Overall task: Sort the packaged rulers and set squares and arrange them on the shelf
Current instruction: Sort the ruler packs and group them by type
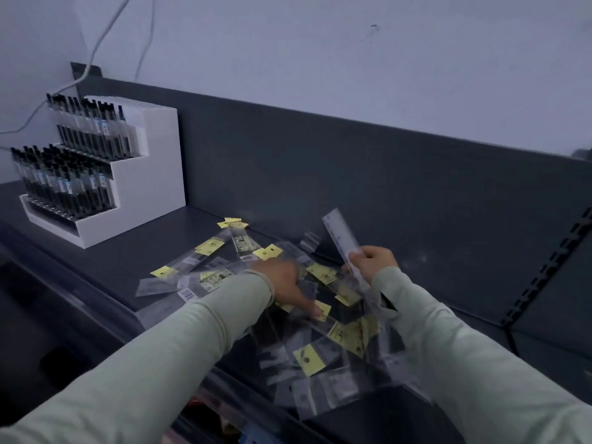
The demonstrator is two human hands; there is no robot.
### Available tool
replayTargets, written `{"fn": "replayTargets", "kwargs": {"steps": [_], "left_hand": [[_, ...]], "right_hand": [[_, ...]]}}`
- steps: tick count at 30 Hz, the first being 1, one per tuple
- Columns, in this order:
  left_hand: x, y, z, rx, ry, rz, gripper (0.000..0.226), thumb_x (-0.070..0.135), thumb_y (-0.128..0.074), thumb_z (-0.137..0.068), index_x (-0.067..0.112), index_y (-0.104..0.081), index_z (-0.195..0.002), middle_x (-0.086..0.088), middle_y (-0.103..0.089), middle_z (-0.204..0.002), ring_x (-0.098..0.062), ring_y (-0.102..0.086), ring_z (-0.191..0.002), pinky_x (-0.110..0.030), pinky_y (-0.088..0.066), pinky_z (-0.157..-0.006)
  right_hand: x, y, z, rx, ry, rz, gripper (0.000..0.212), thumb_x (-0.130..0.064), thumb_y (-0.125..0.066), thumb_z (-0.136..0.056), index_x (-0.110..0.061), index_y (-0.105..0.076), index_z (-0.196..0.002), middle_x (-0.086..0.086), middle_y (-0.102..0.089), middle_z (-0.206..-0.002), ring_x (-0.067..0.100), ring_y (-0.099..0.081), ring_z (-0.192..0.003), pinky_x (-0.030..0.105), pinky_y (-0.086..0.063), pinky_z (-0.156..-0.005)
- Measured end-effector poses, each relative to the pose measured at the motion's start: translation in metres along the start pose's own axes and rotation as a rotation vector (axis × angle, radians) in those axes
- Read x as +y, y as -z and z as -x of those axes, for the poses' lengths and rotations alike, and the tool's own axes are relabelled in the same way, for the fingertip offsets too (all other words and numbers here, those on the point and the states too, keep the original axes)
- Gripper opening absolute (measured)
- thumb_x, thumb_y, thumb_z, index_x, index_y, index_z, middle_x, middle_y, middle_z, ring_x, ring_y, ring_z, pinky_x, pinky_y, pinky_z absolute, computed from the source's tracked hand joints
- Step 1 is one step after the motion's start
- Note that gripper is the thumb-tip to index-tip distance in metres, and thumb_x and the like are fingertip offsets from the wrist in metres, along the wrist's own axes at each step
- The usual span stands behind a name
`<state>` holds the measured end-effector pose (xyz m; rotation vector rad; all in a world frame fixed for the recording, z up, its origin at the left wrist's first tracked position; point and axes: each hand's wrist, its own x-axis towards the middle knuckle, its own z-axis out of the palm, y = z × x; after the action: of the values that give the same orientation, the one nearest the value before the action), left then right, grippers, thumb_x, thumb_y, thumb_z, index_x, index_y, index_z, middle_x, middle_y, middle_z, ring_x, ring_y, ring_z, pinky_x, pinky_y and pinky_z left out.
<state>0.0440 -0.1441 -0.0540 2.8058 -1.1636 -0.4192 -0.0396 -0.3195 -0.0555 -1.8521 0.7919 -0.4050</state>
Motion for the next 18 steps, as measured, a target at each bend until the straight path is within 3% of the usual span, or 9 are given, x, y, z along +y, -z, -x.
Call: {"fn": "replayTargets", "kwargs": {"steps": [2, 3, 6, 9, 11, 14, 16, 18], "left_hand": [[0.010, 0.000, 0.000, -0.013, -0.006, -0.145, 0.081, 0.084, -0.066, -0.051, 0.015, -0.058, -0.094, -0.002, -0.063, -0.097, -0.023, -0.059, -0.087, -0.033, -0.050, -0.073], [0.014, 0.000, 0.000, -0.018, -0.004, -0.134, 0.073, 0.079, -0.070, -0.053, 0.016, -0.057, -0.087, -0.002, -0.062, -0.095, -0.023, -0.059, -0.086, -0.033, -0.050, -0.075], [0.021, -0.003, -0.003, -0.047, 0.023, 0.100, 0.039, 0.047, -0.079, -0.071, 0.017, -0.054, -0.073, -0.004, -0.062, -0.090, -0.022, -0.060, -0.082, -0.030, -0.048, -0.070], [0.018, -0.005, -0.004, 0.005, 0.021, 0.279, 0.022, 0.025, -0.072, -0.082, 0.005, -0.066, -0.091, -0.010, -0.067, -0.094, -0.023, -0.063, -0.085, -0.030, -0.050, -0.071], [0.012, -0.003, -0.005, 0.107, 0.008, 0.390, 0.012, 0.017, -0.068, -0.083, 0.006, -0.065, -0.086, -0.009, -0.064, -0.089, -0.021, -0.057, -0.079, -0.028, -0.046, -0.067], [0.006, 0.004, -0.010, 0.292, 0.069, 0.718, 0.013, 0.010, -0.067, -0.081, 0.010, -0.058, -0.073, -0.008, -0.058, -0.076, -0.020, -0.052, -0.074, -0.028, -0.041, -0.066], [0.007, 0.010, -0.011, 0.369, 0.089, 1.009, 0.021, 0.007, -0.068, -0.081, 0.012, -0.052, -0.068, -0.005, -0.053, -0.069, -0.020, -0.052, -0.072, -0.032, -0.046, -0.066], [0.015, 0.016, -0.008, 0.352, 0.027, 1.285, 0.024, 0.006, -0.068, -0.085, 0.013, -0.051, -0.069, -0.006, -0.054, -0.069, -0.021, -0.054, -0.068, -0.035, -0.051, -0.064]], "right_hand": [[0.000, 0.002, 0.006, -0.100, -0.035, -0.091, 0.014, -0.007, -0.051, -0.095, -0.006, -0.060, -0.084, 0.013, -0.069, -0.074, 0.021, -0.064, -0.055, 0.030, -0.056, -0.054], [0.001, 0.002, 0.008, -0.128, -0.054, -0.122, 0.012, -0.003, -0.050, -0.095, -0.004, -0.058, -0.086, 0.014, -0.069, -0.073, 0.022, -0.065, -0.054, 0.032, -0.057, -0.054], [0.002, 0.002, 0.013, -0.146, -0.098, -0.127, 0.016, 0.006, -0.050, -0.090, -0.003, -0.055, -0.079, 0.013, -0.069, -0.065, 0.022, -0.067, -0.054, 0.038, -0.059, -0.061], [0.004, 0.002, 0.017, -0.121, -0.114, -0.098, 0.017, 0.008, -0.052, -0.086, -0.004, -0.055, -0.074, 0.021, -0.070, -0.077, 0.029, -0.069, -0.065, 0.046, -0.058, -0.074], [0.003, 0.003, 0.022, -0.109, -0.132, -0.174, 0.021, 0.012, -0.048, -0.086, -0.004, -0.050, -0.072, 0.025, -0.067, -0.076, 0.030, -0.068, -0.057, 0.047, -0.059, -0.071], [0.002, 0.002, 0.026, -0.072, -0.133, -0.277, 0.024, 0.015, -0.043, -0.086, -0.005, -0.045, -0.072, 0.031, -0.063, -0.083, 0.030, -0.065, -0.053, 0.050, -0.057, -0.069], [0.000, 0.000, 0.031, -0.053, -0.128, -0.341, 0.023, 0.016, -0.041, -0.086, -0.004, -0.046, -0.075, 0.029, -0.063, -0.078, 0.027, -0.063, -0.046, 0.041, -0.057, -0.055], [0.000, -0.005, 0.034, -0.058, -0.115, -0.376, 0.022, 0.014, -0.043, -0.086, -0.005, -0.049, -0.077, 0.022, -0.063, -0.071, 0.026, -0.061, -0.048, 0.033, -0.054, -0.051]]}}
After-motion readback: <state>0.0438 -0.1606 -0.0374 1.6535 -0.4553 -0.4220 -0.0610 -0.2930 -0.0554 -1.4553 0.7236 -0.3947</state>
